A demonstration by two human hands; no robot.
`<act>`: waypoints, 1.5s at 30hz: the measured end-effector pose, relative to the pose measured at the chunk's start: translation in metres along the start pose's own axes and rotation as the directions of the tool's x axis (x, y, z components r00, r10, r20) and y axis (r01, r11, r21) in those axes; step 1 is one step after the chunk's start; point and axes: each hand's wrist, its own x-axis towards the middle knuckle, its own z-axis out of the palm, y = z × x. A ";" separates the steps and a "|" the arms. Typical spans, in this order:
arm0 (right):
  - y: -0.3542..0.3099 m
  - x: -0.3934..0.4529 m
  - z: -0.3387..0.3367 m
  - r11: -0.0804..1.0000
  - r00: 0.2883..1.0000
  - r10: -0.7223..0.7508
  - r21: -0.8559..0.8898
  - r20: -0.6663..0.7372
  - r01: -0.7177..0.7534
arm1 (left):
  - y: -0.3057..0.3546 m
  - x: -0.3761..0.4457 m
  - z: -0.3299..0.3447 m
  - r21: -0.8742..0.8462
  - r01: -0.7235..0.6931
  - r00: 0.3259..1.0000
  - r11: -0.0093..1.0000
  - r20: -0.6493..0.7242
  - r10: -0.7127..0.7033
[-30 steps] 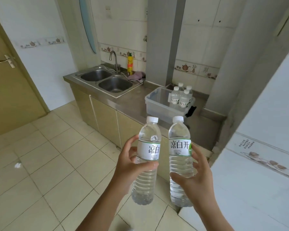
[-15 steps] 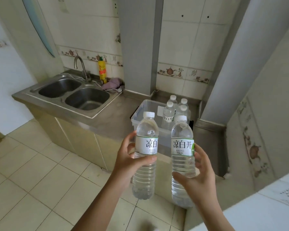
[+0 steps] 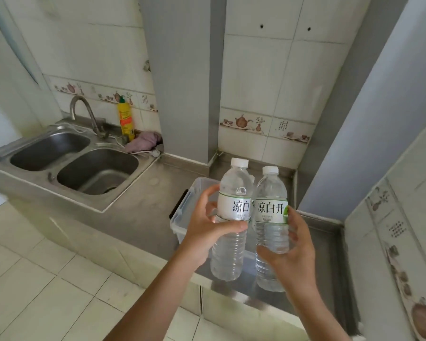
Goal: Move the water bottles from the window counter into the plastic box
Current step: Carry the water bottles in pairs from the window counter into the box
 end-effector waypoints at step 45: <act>0.111 0.024 0.037 0.891 0.974 0.027 -0.436 -0.226 -0.127 | -0.105 0.093 -0.016 0.303 -0.010 0.938 0.953 0.332 -0.096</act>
